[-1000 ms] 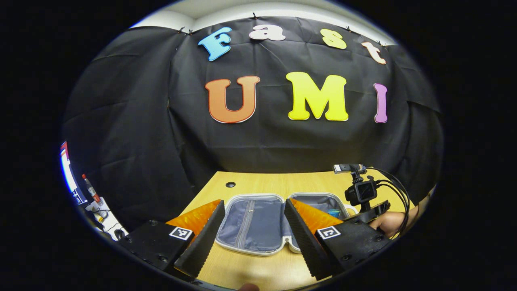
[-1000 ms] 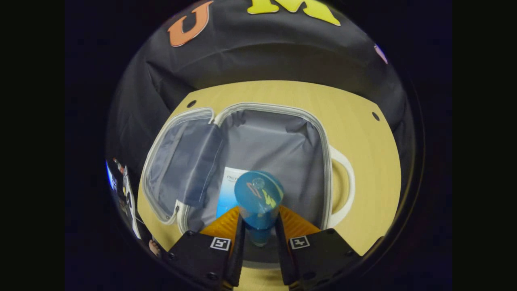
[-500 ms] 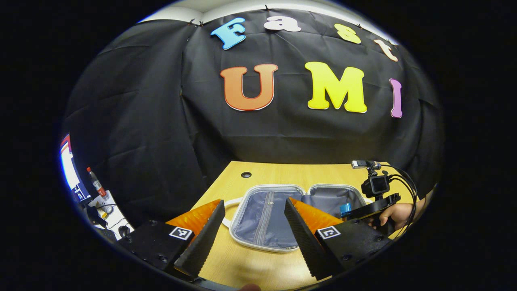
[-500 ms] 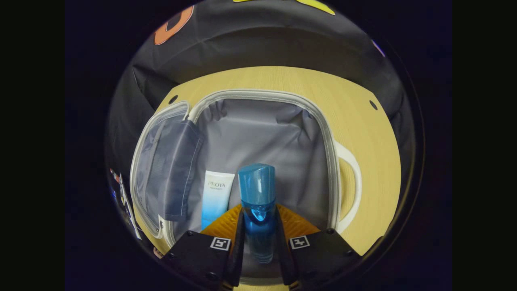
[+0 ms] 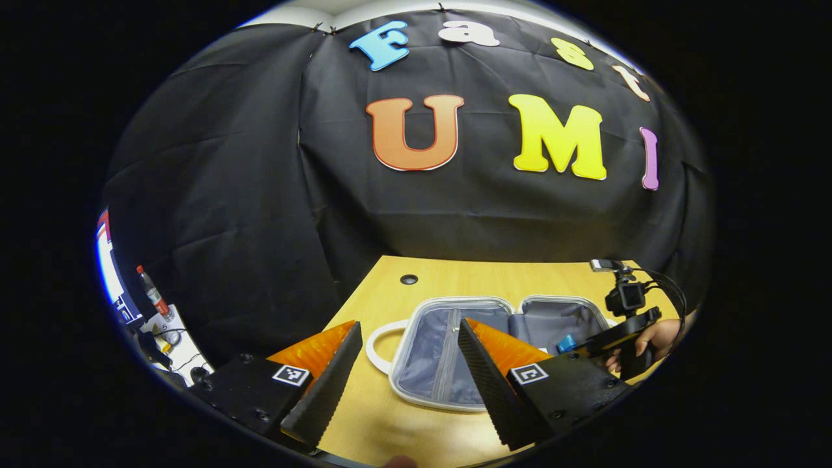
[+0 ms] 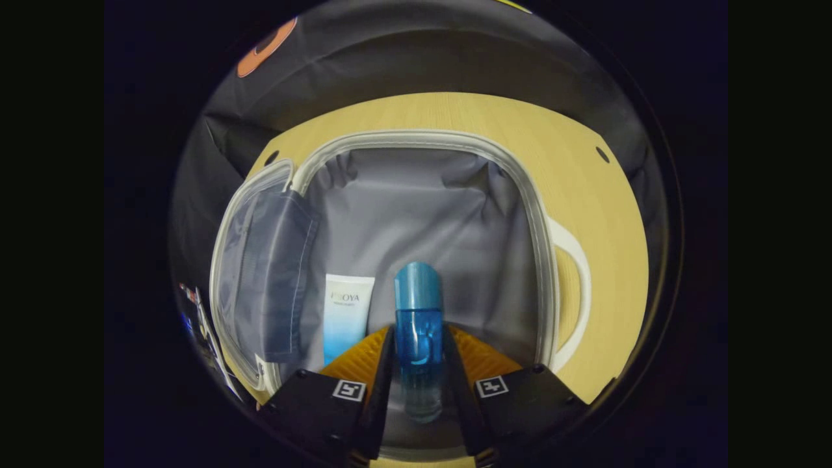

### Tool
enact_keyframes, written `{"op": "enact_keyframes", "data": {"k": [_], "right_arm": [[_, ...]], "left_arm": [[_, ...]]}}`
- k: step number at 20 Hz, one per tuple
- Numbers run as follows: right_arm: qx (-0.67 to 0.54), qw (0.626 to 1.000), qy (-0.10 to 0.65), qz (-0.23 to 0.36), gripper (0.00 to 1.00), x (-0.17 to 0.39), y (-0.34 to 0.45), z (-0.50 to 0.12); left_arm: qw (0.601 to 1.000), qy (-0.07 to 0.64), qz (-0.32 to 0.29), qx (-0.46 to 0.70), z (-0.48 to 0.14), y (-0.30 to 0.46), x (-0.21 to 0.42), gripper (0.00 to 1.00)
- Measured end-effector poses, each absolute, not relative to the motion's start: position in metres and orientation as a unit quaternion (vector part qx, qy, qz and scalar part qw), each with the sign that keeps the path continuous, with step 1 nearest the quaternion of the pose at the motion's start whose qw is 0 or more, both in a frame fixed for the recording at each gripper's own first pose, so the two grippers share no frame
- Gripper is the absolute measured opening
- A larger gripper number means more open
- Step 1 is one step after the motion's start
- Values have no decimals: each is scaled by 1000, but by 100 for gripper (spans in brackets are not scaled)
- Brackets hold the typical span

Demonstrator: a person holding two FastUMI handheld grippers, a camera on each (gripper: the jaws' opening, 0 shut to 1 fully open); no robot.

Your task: First open the suitcase, pack the skin care products into it, and then close the suitcase.

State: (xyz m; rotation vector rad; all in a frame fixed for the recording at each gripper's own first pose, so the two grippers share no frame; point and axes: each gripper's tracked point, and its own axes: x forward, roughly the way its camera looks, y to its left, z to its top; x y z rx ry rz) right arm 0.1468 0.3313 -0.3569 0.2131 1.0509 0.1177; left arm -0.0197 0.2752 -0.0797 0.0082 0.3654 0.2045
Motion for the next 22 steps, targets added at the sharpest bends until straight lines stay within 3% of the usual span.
{"op": "enact_keyframes", "data": {"k": [3,4,10,15,16,17,19,20,22], "right_arm": [[86,883,453,83,77,148,330,-318],[80,896,427,89,79,149,326,-299],[30,949,286,131,80,120,288,-189],[2,975,191,111,77,86,240,-123],[-2,980,172,104,77,81,231,-114],[-4,982,161,97,77,73,220,-109],[-7,984,157,81,80,61,201,-107],[-7,985,157,70,77,58,191,-107],[1,988,148,53,80,50,175,-95]], "left_arm": [[973,198,112,-47,-102,309,-5,96],[969,204,119,-68,-112,320,1,96],[928,252,112,-249,-186,366,34,99],[877,285,93,-374,-249,378,49,98],[868,285,82,-398,-256,372,52,89],[859,282,72,-421,-260,367,54,97],[843,273,68,-459,-268,362,59,94],[836,268,64,-474,-269,359,62,100],[827,264,56,-494,-273,354,67,67]]}}
